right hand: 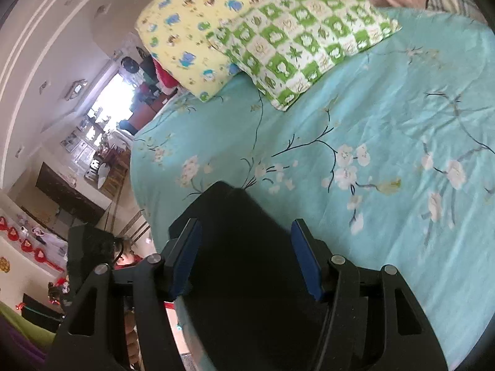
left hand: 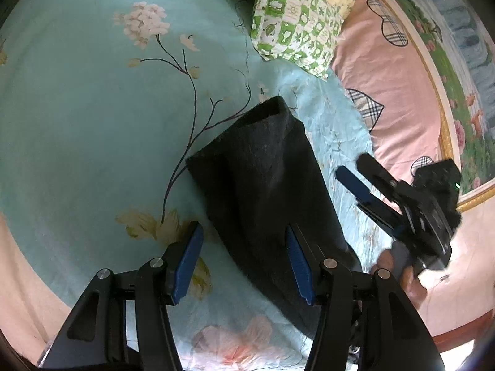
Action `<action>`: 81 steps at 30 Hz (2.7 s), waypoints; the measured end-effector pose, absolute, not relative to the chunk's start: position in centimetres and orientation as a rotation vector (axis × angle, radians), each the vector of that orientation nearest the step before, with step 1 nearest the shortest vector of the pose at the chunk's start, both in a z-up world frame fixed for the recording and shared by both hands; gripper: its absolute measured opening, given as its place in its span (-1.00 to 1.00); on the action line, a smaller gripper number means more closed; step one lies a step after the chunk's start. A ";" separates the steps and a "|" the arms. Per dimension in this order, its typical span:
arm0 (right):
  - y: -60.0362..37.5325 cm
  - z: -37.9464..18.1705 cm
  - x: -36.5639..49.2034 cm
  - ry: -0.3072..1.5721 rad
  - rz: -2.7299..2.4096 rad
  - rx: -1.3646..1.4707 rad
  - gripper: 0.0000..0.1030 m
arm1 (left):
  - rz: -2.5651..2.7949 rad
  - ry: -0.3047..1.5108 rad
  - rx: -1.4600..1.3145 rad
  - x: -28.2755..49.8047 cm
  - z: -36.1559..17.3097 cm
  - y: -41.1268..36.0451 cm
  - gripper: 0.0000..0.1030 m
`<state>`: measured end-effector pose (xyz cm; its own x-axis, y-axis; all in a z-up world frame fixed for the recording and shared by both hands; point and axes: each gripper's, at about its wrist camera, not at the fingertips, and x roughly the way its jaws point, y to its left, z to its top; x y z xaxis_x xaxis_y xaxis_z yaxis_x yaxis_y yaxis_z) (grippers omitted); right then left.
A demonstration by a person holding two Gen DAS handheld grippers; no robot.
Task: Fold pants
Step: 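Grasp the folded pants end with the left gripper while the right gripper grasps beside it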
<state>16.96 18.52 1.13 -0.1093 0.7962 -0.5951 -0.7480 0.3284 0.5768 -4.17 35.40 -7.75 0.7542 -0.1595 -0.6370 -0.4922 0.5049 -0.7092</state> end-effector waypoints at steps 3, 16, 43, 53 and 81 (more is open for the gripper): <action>20.7 0.2 18.1 1.127 1.356 0.038 0.19 | 0.224 0.713 -1.059 -4.0 -8.0 35.7 0.08; 26.5 -1.2 18.1 1.190 1.464 -0.249 0.19 | 0.239 0.712 -1.044 -3.2 -8.2 35.9 -0.01; 27.0 -1.6 18.3 1.197 1.468 -0.225 0.10 | 0.269 0.739 -1.019 -3.2 -8.0 36.0 -0.48; 28.2 -0.5 17.0 1.136 1.480 -0.319 -0.64 | 0.239 0.700 -0.963 -2.3 -6.2 35.2 -0.75; -1.5 8.4 16.7 0.827 1.289 0.293 -0.67 | -0.210 0.627 -0.596 -0.2 7.9 13.9 -0.75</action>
